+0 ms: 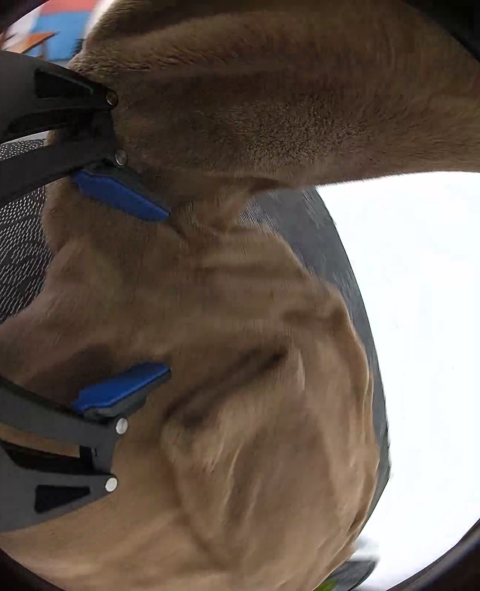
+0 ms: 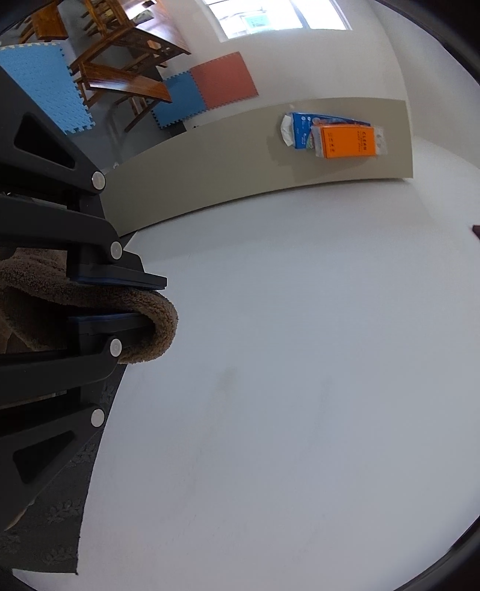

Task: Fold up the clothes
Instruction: 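Lay the lifted blanket edge over the blanket with the right gripper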

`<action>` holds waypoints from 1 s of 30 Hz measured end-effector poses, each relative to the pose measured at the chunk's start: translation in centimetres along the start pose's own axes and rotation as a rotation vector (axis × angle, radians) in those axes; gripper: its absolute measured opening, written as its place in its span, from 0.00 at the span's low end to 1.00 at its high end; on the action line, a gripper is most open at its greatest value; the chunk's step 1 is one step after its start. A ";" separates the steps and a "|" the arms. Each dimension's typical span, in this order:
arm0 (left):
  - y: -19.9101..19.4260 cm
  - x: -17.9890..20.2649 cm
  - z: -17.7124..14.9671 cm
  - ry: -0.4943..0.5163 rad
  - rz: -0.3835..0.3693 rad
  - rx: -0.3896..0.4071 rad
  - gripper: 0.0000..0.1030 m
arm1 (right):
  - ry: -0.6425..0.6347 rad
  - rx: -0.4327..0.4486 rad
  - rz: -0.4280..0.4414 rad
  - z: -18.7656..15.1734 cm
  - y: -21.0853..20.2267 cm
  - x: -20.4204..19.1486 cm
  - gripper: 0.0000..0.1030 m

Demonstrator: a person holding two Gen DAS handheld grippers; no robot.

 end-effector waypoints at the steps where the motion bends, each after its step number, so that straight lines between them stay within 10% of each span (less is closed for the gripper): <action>1: -0.4 0.4 -0.1 0.006 -0.032 0.003 0.81 | 0.019 0.012 -0.010 -0.4 -1.0 0.8 0.12; 9: -1.8 2.0 -2.1 -0.049 -0.241 -0.043 0.81 | 0.287 0.054 -0.167 -9.0 -10.1 10.9 0.12; 20: -3.4 2.5 -2.7 -0.078 -0.241 -0.090 0.81 | 0.691 -0.210 -0.312 -30.1 -10.9 23.0 0.13; 22: -3.7 2.6 -2.8 -0.078 -0.239 -0.096 0.81 | 0.716 -0.162 -0.296 -30.4 -12.1 23.1 0.22; 25: -4.7 1.6 -4.0 -0.091 -0.244 -0.105 0.81 | 0.752 -0.091 -0.272 -31.0 -14.0 23.4 0.80; 30: -5.7 1.6 -4.5 -0.094 -0.232 -0.103 0.82 | 0.700 -0.036 -0.208 -30.9 -16.5 21.7 0.82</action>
Point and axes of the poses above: each gripper's, at about its wrist camera, not at the fingertips, and y roughly the way its jaws point, x to its right, z to its top, the point moved 7 cm from there along y, roughly the way its jaws point, and after that the axes turned 14 degrees about z, right-handed, at the moved point
